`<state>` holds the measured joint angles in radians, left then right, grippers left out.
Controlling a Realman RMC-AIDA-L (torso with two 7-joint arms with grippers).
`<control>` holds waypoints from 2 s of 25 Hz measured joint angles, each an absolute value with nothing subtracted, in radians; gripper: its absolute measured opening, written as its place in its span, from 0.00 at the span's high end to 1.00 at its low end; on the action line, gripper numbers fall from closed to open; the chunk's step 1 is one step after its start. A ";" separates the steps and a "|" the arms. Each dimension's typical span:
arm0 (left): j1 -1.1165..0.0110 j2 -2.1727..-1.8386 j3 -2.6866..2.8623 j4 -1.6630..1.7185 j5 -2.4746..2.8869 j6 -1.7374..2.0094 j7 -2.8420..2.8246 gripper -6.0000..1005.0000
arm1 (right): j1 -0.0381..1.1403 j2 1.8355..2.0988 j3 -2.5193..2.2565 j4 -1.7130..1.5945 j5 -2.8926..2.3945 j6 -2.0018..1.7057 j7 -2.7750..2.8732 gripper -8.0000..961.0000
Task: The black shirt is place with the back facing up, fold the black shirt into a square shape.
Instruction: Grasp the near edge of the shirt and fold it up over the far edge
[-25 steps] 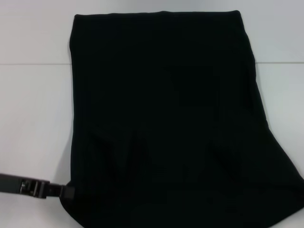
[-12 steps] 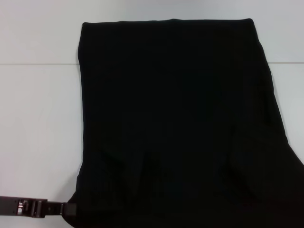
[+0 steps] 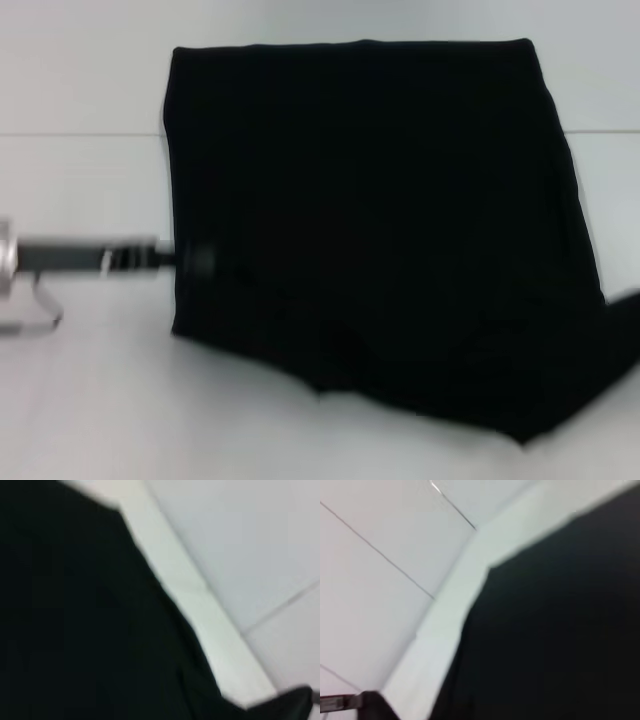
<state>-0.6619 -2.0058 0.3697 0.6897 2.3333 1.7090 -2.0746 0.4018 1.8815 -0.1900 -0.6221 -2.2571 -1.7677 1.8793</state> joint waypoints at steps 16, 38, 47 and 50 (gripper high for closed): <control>-0.916 -2.018 0.382 0.463 2.187 0.928 -1.839 0.95 | 0.746 1.905 -0.222 -0.483 -2.202 -1.167 1.888 0.92; -0.996 -2.054 0.415 0.326 2.140 0.545 -1.586 0.95 | 0.898 1.947 -0.376 -0.336 -2.200 -0.711 1.923 0.82; -0.982 -2.075 0.420 0.316 2.140 0.473 -1.570 0.88 | 0.878 1.971 -0.381 -0.325 -2.201 -0.693 1.925 0.75; -0.977 -2.074 0.420 0.315 2.140 0.444 -1.572 0.79 | 0.871 1.977 -0.381 -0.332 -2.201 -0.690 1.942 0.64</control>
<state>-0.9769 -2.0741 0.4203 0.3152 2.1397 0.4437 -1.5722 0.8711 1.9769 -0.3814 -0.3318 -2.2006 -0.6900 1.9418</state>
